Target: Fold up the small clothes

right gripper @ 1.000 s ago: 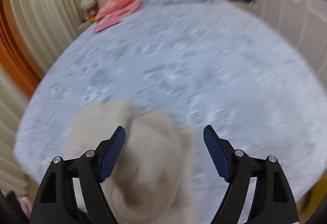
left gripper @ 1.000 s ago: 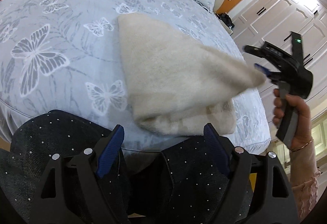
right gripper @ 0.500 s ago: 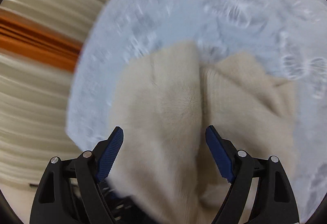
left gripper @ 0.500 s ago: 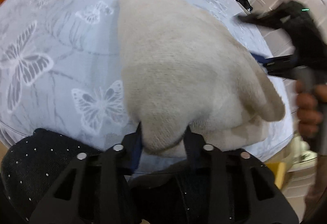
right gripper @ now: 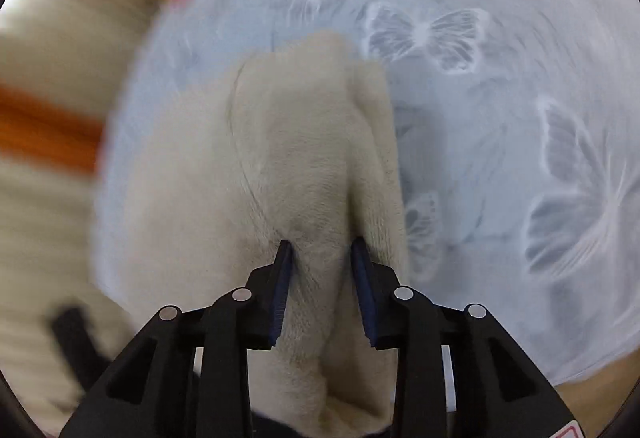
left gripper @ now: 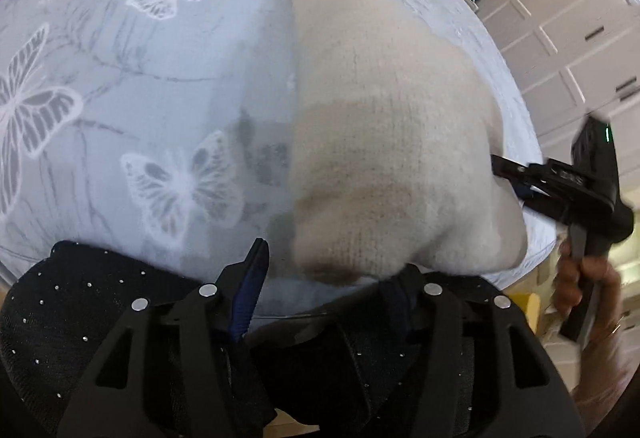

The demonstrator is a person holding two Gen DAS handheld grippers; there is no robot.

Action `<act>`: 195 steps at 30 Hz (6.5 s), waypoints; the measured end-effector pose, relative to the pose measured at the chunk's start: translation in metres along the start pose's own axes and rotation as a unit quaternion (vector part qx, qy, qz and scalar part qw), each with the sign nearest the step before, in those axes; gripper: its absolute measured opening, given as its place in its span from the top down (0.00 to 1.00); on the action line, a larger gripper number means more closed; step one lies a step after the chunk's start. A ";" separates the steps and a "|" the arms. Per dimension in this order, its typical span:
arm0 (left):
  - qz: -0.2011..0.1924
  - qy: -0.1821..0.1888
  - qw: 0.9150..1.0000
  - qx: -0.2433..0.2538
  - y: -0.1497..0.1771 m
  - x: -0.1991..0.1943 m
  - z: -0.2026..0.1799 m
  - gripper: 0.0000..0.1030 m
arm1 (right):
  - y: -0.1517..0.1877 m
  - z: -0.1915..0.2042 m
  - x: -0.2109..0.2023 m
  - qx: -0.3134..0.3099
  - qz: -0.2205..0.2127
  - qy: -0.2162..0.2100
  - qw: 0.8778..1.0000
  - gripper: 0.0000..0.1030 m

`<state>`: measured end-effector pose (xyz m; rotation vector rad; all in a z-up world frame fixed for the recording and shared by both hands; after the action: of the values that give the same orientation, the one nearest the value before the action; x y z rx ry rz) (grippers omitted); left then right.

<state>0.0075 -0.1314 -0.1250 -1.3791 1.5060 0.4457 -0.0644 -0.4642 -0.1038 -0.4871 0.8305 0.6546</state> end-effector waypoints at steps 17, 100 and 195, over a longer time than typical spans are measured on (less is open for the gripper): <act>-0.044 -0.071 0.996 0.012 -0.005 -0.028 0.001 0.34 | 0.045 0.025 -0.032 -0.012 -0.017 -0.041 0.999 0.77; -0.033 -0.029 0.999 -0.022 -0.052 -0.005 -0.005 0.13 | 0.053 0.012 -0.032 -0.037 -0.101 0.036 0.994 0.17; -0.311 -0.015 0.941 0.133 -0.436 -0.155 -0.024 0.53 | -0.240 0.324 -0.006 -0.192 -0.186 -0.192 0.944 0.58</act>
<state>0.3641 -0.1914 0.1648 -1.5242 0.9817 -0.1317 0.2657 -0.4319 0.1250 -0.8164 0.2247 0.5343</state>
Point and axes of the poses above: each gripper's, at about its wrist camera, not at the fingertips, and x roughly the way its jaws point, z to its left, y to its underside, the point moved 4 cm from there along x, roughly the way its jaws point, and after that the axes turned 7 degrees about x, right-handed, at the moved point
